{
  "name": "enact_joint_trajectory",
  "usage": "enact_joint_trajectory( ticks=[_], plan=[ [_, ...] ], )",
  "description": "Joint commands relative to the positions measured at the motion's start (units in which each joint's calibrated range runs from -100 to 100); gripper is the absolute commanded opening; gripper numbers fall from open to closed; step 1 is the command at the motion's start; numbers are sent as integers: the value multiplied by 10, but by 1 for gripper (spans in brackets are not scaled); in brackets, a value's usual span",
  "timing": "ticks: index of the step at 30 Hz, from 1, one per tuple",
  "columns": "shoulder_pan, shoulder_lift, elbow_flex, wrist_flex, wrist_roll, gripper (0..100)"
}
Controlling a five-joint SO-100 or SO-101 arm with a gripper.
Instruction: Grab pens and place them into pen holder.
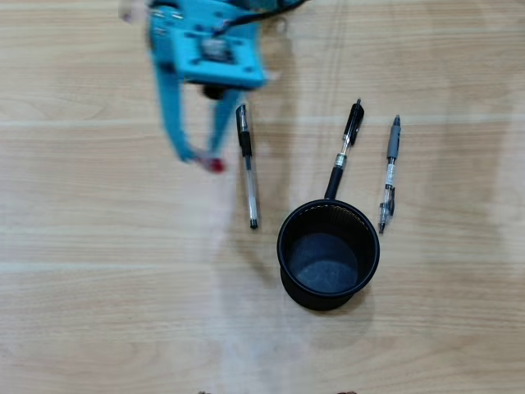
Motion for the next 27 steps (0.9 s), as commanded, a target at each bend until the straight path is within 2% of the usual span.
enact_joint_trajectory(
  ticks=[1, 5, 8, 22, 24, 27],
  plan=[
    [-70, 37, 33, -222, -66, 2],
    [-104, 93, 124, -414, -85, 2],
    [-110, 112, 178, -483, -86, 2],
    [-96, 113, 370, -497, -86, 2],
    [-93, 112, 371, -504, -85, 6],
    [-88, 103, 383, -581, -80, 16]
  ],
)
